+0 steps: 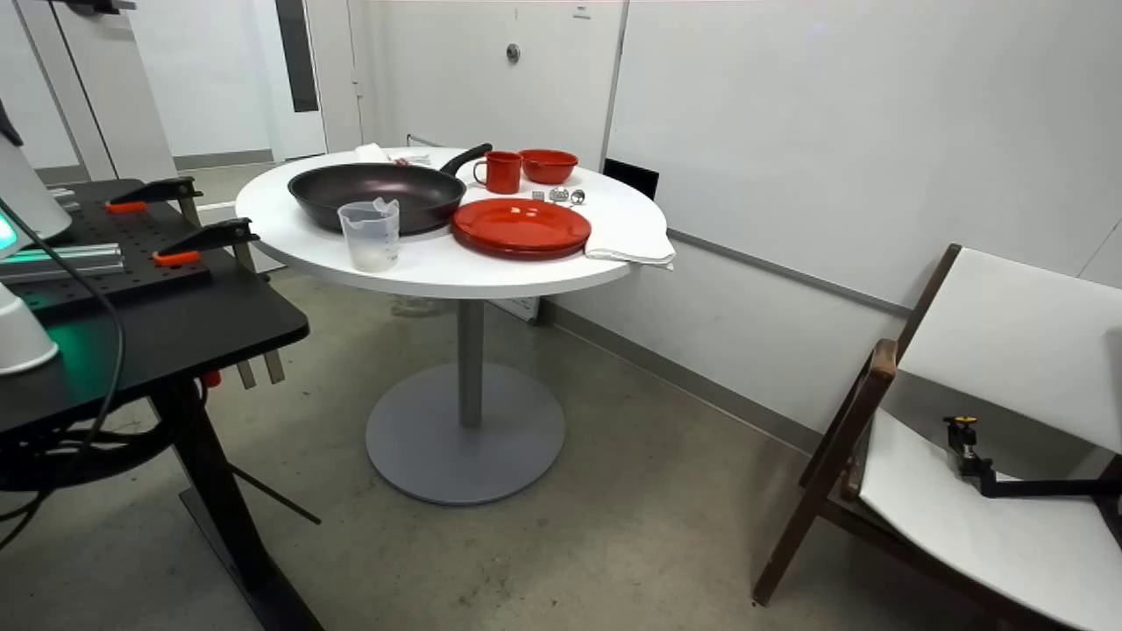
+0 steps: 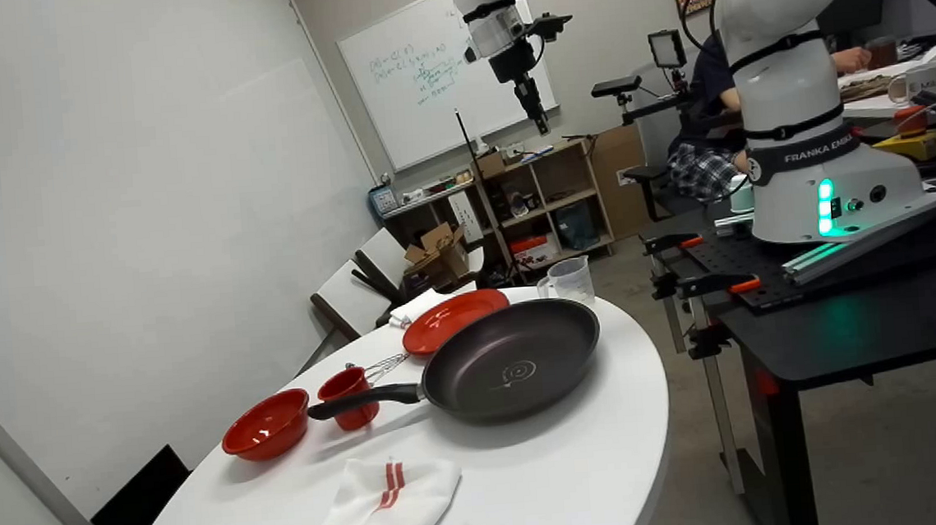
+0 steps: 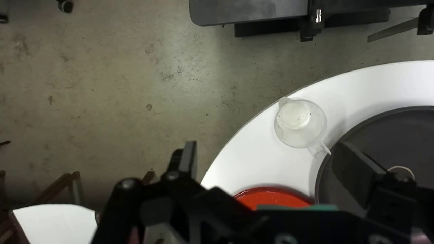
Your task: Use the towel to wipe the table top
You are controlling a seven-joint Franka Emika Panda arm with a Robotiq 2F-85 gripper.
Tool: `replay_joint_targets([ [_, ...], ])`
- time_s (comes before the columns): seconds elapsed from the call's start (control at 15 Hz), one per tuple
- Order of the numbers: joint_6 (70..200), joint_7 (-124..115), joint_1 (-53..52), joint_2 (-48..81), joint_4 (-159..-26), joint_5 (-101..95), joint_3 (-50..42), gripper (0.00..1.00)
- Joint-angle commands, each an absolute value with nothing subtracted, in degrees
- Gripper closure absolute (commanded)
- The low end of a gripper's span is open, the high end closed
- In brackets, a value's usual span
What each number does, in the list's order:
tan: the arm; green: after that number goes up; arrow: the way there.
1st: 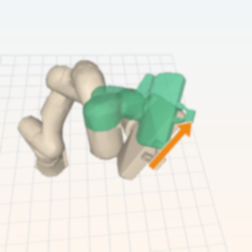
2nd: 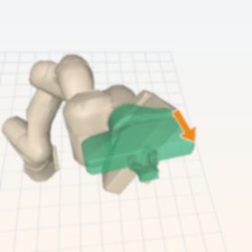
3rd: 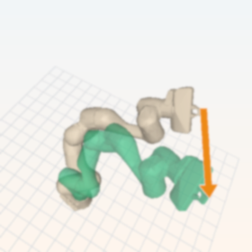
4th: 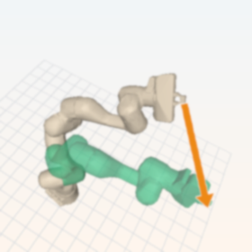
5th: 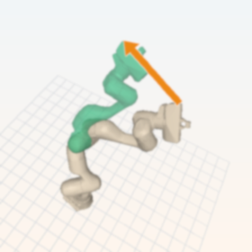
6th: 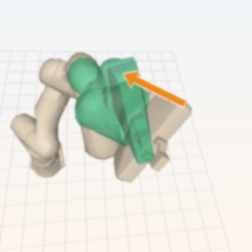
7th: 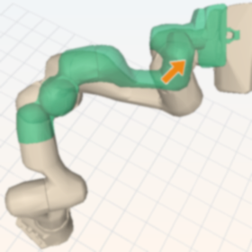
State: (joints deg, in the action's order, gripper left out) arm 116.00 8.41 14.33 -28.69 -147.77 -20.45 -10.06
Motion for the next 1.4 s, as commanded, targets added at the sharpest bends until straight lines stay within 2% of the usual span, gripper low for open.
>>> replay_joint_targets([
  [0.0, 115.8, 8.2, 13.9, -28.7, -147.7, -20.6, -10.4, 0.00],
  [0.67, 116.5, 7.1, 12.9, -23.9, -144.5, -21.2, -9.1, 0.00],
  [1.33, 123.4, 7.8, 3.1, -1.1, -127.2, -17.4, -3.3, 0.00],
])
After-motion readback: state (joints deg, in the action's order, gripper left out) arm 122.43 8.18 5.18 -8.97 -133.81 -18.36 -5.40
